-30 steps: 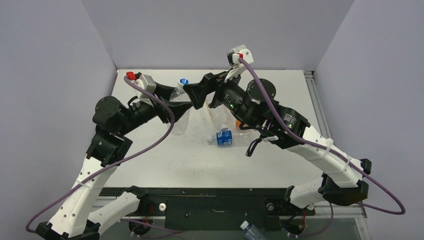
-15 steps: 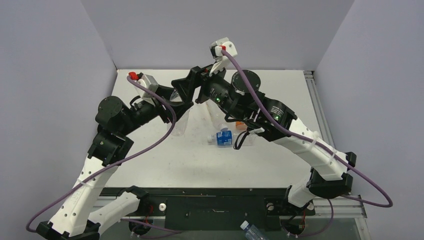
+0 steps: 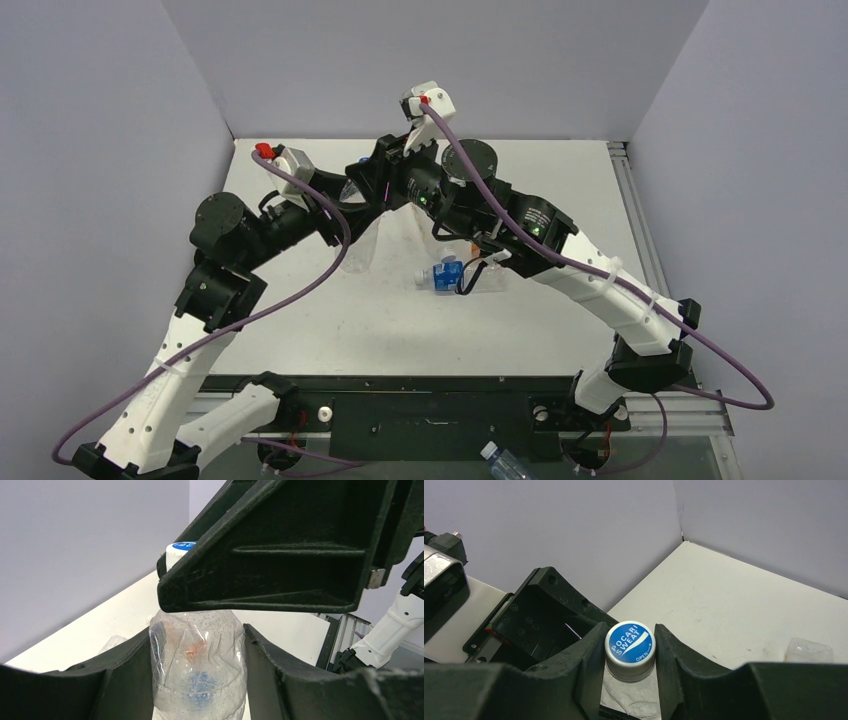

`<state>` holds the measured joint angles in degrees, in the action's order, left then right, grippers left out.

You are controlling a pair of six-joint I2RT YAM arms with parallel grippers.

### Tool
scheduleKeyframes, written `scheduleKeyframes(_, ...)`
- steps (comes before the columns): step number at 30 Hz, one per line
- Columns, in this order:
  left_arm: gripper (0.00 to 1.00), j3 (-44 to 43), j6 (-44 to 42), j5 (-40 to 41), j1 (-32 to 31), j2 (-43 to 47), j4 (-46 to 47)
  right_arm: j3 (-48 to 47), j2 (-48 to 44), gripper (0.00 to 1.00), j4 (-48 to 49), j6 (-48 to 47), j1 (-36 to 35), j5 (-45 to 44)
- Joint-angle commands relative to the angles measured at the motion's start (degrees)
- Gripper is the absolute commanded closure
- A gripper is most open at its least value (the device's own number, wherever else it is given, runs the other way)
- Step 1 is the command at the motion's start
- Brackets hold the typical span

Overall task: Unscrew the bottle caps
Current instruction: Unscrew the bottle cap from the plastic bottle.

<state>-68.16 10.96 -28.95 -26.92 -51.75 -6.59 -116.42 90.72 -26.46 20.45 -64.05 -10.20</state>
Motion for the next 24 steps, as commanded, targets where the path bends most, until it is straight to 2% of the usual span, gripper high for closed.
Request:
scheduleKeyframes(1,1.0,-0.7,1.2,-1.9,-0.2,0.6,3.0,0.4,-2.2,0.69,3.7,0.8,0.6,1.8)
scheduleKeyframes(5,1.0,-0.5,1.4,-2.4,-0.2,0.6,3.1,1.3,-2.7,0.7,5.0,1.4,1.2,3.8)
scheduleKeyframes(9,1.0,-0.5,1.6,-2.9,-0.3,0.5,3.2,2.5,-3.4,0.61,6.8,2.1,1.8,5.4)
scheduleKeyframes(15,1.0,-0.7,1.8,-3.1,-0.5,0.2,3.3,3.0,-3.5,0.58,7.7,3.5,3.1,6.7)
scheduleKeyframes(18,1.0,-0.5,1.9,-3.3,-0.6,0.2,3.4,3.5,-3.4,0.61,7.9,3.9,3.4,7.0)
scheduleKeyframes(24,1.0,-0.5,2.1,-3.2,-0.7,0.2,3.7,3.6,-3.4,0.73,7.8,4.1,3.7,7.6)
